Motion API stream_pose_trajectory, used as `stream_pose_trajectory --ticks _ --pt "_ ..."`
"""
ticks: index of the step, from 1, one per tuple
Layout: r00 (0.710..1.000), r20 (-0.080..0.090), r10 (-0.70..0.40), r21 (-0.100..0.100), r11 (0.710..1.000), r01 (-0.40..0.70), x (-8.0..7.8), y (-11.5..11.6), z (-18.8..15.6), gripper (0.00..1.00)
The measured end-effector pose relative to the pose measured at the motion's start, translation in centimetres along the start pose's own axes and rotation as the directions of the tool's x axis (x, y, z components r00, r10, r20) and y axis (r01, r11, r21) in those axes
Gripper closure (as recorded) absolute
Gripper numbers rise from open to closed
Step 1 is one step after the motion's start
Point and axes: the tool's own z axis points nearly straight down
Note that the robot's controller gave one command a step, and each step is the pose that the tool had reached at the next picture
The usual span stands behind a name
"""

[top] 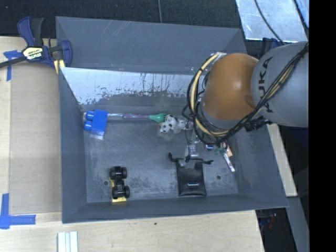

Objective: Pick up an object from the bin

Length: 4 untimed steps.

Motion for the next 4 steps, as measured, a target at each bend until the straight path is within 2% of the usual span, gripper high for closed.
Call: stream_pose_trajectory --ticks 1,2,3,4 --pt "1.000 0.007 0.000 0.000 1.000 0.000 -0.2 0.0 -0.4 0.00" --pt "0.981 0.009 0.192 -0.002 0.981 -0.192 4.4 -2.8 4.4 0.00" --pt "0.999 0.009 0.040 0.000 0.999 -0.040 5.1 -3.2 5.6 0.00" --pt "0.975 0.005 0.222 0.000 0.975 -0.222 5.4 -3.3 5.5 0.00"
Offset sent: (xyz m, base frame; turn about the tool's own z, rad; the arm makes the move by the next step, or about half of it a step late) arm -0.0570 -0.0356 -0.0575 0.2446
